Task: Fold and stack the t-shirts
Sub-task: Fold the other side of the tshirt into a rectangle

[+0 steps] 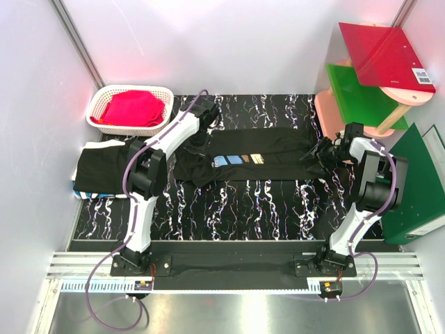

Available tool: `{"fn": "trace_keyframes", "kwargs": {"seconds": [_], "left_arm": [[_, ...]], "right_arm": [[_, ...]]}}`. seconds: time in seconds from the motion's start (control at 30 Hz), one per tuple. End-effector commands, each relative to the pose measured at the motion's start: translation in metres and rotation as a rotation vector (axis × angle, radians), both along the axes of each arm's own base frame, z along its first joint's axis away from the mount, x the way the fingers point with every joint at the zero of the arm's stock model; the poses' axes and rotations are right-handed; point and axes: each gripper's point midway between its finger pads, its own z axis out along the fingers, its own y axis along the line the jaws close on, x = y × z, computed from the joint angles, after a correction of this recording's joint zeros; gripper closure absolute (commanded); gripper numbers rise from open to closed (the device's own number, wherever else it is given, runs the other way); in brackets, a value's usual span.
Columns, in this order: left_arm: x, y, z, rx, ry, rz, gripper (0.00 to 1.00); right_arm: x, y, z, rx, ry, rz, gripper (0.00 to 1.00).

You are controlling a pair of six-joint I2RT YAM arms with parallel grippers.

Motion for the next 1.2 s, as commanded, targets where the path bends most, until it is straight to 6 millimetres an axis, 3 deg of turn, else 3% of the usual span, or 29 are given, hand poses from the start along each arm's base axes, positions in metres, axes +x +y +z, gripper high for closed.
{"fn": "trace_keyframes", "kwargs": {"seconds": [0.0,0.2,0.8,0.97,1.17], "left_arm": [[0.011,0.017,0.005,0.097,-0.027,-0.016,0.49],[0.014,0.009,0.016,0.047,-0.053,-0.018,0.46],[0.001,-0.025,0.021,-0.02,-0.044,-0.108,0.45],[-0.004,-0.026,0.009,0.006,-0.015,-0.124,0.46],[0.009,-0.026,-0.001,0.044,-0.026,-0.125,0.68]], "right_arm": [[-0.001,0.001,0.003,0.014,-0.006,0.016,0.38],[-0.002,0.001,0.001,0.015,-0.001,0.016,0.38],[-0.005,0.003,-0.006,0.029,0.021,0.018,0.38],[-0.004,0.004,-0.007,0.033,0.023,0.019,0.37],[-0.003,0.004,-0.005,0.034,0.018,0.02,0.37]]}}
